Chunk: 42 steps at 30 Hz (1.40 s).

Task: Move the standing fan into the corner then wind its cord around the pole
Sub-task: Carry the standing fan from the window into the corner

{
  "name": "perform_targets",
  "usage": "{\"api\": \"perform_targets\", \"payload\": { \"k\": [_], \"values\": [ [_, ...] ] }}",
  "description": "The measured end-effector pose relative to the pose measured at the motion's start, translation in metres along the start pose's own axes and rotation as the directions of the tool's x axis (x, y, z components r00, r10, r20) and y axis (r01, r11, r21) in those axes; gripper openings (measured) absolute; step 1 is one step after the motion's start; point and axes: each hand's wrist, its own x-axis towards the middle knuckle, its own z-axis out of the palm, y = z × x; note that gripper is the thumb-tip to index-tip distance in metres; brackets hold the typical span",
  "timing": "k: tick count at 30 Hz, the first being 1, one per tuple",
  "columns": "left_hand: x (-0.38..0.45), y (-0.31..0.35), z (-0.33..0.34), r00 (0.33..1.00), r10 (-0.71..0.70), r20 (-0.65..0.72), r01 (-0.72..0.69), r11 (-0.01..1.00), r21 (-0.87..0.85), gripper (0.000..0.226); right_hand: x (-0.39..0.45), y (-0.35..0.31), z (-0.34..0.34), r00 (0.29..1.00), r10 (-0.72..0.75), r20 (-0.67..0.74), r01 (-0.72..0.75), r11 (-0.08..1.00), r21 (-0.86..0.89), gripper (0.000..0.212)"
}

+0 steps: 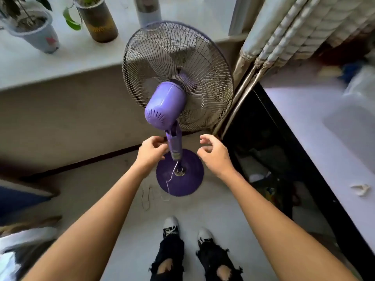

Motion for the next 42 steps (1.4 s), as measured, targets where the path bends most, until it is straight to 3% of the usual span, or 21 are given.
{"api": "perform_targets", "payload": {
  "k": [5,11,16,21,29,32,36,42],
  "values": [
    [0.043,-0.029,0.009,0.998,-0.056,-0.013,0.057,0.997,0.054,0.079,0.043,0.043,0.046,0.996,0.083,0.014,-0.083,0.996,-0.015,0.049],
    [0.105,-0.04,0.034,0.997,0.079,0.005,-0.079,0.994,0.079,0.046,0.089,0.121,0.074,0.985,0.169,0.046,-0.168,0.986,-0.025,0.042],
    [0.132,-0.04,0.061,0.973,0.169,-0.156,-0.183,0.98,-0.079,0.029,0.125,0.158,0.098,0.976,0.181,0.118,-0.185,0.983,0.021,0.053],
    [0.154,-0.05,0.07,0.944,0.257,-0.208,-0.285,0.951,-0.12,0.036,0.151,0.159,0.132,0.984,0.055,0.171,-0.055,0.998,-0.006,0.041],
    [0.183,-0.069,0.048,0.914,0.401,-0.058,-0.403,0.915,-0.021,0.039,0.192,0.156,0.162,0.942,-0.081,0.326,0.043,0.992,0.121,0.06],
    [0.188,-0.074,0.052,0.919,0.387,-0.082,-0.393,0.915,-0.086,0.054,0.197,0.169,0.168,0.936,-0.154,0.315,0.125,0.986,0.111,0.066],
    [0.183,-0.073,0.056,0.924,0.36,-0.127,-0.378,0.907,-0.183,0.06,0.2,0.166,0.167,0.922,-0.235,0.309,0.228,0.972,0.058,0.053],
    [0.152,-0.057,0.029,0.914,0.374,-0.156,-0.403,0.878,-0.257,0.042,0.177,0.129,0.159,0.879,-0.351,0.321,0.385,0.921,-0.048,0.044]
  ]
}}
